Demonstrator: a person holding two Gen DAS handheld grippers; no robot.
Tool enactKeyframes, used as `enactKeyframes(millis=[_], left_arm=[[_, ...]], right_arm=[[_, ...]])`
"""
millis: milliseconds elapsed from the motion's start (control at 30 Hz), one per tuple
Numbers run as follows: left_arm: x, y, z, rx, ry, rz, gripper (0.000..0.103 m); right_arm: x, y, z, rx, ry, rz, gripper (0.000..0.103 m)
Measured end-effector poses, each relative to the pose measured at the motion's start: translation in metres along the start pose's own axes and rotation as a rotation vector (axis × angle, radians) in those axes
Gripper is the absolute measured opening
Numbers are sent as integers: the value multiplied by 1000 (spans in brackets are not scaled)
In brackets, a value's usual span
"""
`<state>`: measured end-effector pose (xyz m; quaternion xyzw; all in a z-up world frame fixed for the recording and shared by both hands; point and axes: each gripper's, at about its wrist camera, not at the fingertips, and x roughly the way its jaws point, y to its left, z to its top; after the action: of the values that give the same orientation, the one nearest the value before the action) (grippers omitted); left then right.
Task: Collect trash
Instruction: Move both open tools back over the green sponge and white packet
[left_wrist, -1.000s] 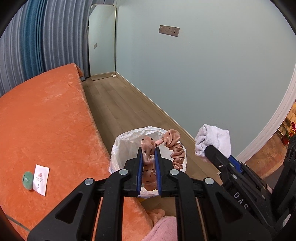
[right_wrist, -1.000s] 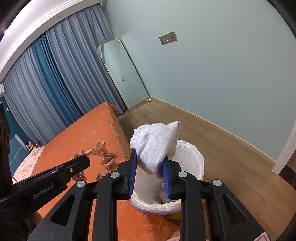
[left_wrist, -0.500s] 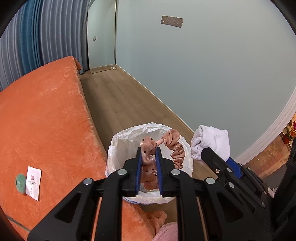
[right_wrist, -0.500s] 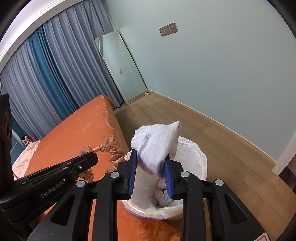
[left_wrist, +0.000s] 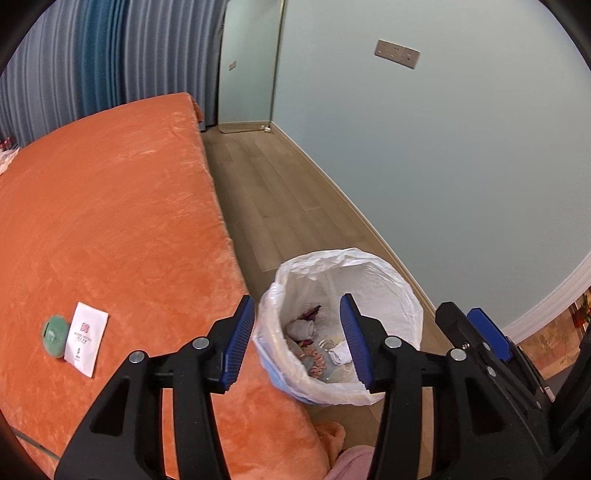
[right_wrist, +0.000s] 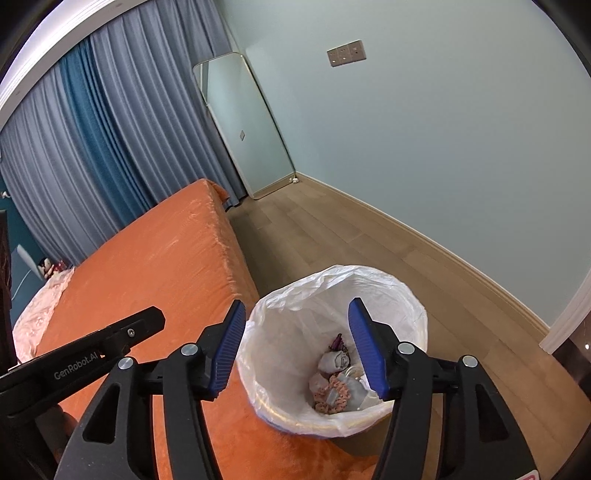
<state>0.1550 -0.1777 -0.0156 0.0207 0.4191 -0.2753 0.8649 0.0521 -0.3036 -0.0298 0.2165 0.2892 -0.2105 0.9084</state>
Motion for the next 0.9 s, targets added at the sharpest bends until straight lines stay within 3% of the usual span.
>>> enactKeyframes(millis=[900], left_arm=[[-74,176,-57,-315,-20,193,46]], right_arm=[[-9,179,-67,-299,137,195,60]])
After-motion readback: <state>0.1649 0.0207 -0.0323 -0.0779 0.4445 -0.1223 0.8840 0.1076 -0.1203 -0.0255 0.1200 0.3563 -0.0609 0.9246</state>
